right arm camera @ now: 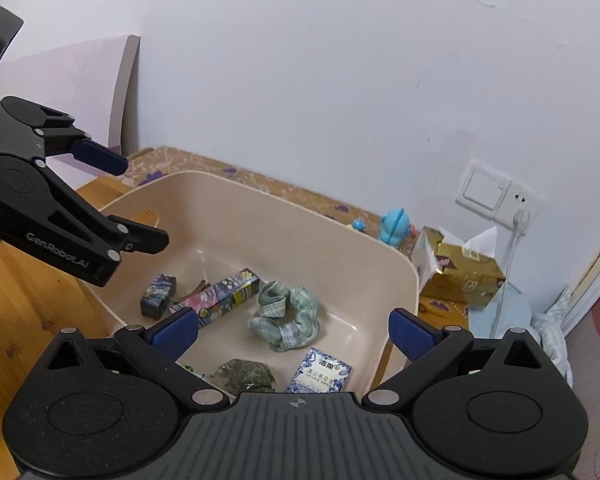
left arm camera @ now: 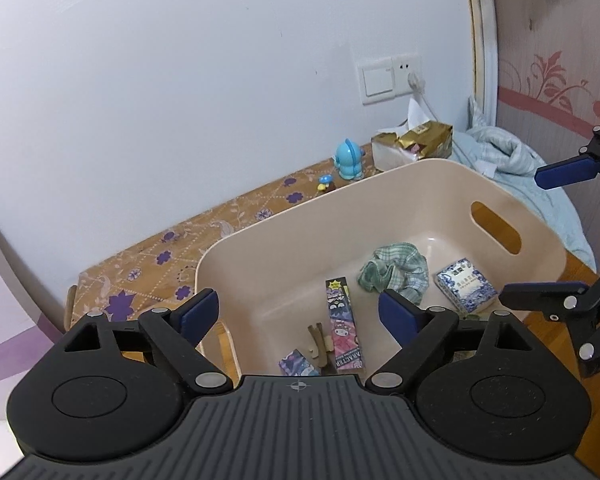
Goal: Organize objects
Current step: 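Open left tool dropping the clip while right tool releases the scrunchie into basket, then move both tools back to the white box and round tin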
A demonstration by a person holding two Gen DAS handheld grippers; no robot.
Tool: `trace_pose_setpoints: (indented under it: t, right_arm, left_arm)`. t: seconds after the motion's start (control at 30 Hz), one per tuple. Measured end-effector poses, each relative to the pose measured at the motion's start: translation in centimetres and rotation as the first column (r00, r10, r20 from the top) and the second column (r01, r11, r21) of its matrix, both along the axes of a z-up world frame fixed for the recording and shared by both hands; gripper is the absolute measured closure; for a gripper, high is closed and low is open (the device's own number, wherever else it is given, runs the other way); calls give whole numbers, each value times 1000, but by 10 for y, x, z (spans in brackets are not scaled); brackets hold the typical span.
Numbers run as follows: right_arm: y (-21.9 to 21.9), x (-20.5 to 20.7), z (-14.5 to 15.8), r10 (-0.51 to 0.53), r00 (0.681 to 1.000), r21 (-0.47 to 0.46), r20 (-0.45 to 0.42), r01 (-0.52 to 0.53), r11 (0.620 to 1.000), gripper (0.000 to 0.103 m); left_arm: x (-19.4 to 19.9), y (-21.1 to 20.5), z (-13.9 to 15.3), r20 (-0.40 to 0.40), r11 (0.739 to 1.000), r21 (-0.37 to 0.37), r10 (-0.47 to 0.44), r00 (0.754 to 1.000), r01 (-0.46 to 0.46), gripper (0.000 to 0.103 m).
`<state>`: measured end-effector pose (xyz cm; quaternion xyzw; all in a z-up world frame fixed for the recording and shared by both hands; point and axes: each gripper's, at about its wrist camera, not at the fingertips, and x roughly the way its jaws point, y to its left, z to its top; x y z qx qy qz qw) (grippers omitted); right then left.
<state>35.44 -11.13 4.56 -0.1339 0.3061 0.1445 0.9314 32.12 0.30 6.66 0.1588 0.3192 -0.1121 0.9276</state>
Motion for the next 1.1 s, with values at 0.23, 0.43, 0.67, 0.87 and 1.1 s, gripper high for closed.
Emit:
trace_pose_setpoints:
  t: [0.23, 0.43, 0.67, 0.87, 1.1]
  right_arm:
    - [-4, -22, 2, 2, 1000, 12, 18, -3, 1000, 0]
    - [-8, -43, 1, 8, 1000, 18, 16, -8, 1000, 0]
    - [-10, -63, -7, 9, 1000, 25, 13, -10, 1000, 0]
    - [-9, -73, -28, 11, 999, 3, -36, -11, 1000, 0]
    - [-12, -77, -51, 8, 995, -8, -95, -9, 1000, 0]
  left_arm:
    - [-29, 9, 4, 17, 1000, -29, 6, 1000, -5, 13]
    - [-53, 19, 1, 38, 996, -83, 40, 998, -37, 13]
    - [-75, 28, -18, 9, 995, -94, 47, 999, -46, 12]
    - [-89, 42, -45, -39, 989, -115, 91, 995, -95, 12]
    - [-97, 51, -73, -88, 988, -105, 106, 990, -115, 12]
